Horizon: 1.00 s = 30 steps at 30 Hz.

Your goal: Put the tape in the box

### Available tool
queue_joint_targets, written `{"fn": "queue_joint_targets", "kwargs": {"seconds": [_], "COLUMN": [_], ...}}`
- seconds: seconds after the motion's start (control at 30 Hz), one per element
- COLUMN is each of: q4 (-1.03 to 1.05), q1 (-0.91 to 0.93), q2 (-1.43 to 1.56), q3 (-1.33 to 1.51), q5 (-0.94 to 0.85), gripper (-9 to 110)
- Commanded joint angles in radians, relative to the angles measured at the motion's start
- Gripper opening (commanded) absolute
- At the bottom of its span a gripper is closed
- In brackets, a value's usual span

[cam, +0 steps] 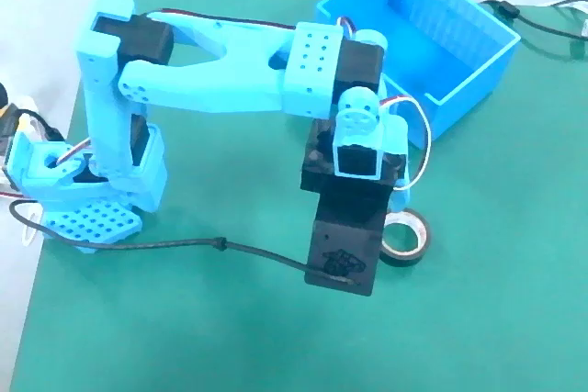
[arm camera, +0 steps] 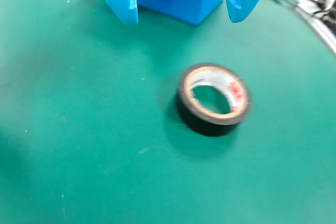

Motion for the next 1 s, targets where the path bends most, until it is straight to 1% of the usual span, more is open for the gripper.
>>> {"fn": "queue_joint_targets", "kwargs": {"seconds": [0.0, 0.23, 0.97], "q4": [0.012, -0.015, -0.146], "q1": [-0.023, -0.037, -0.018], "q2": [-0.038, -0.140, -0.284], "q3": [-0.086, -0.109, -0.123], "q5": [-0.018, -0.011, -0.035], "gripper": [23, 23, 23]}}
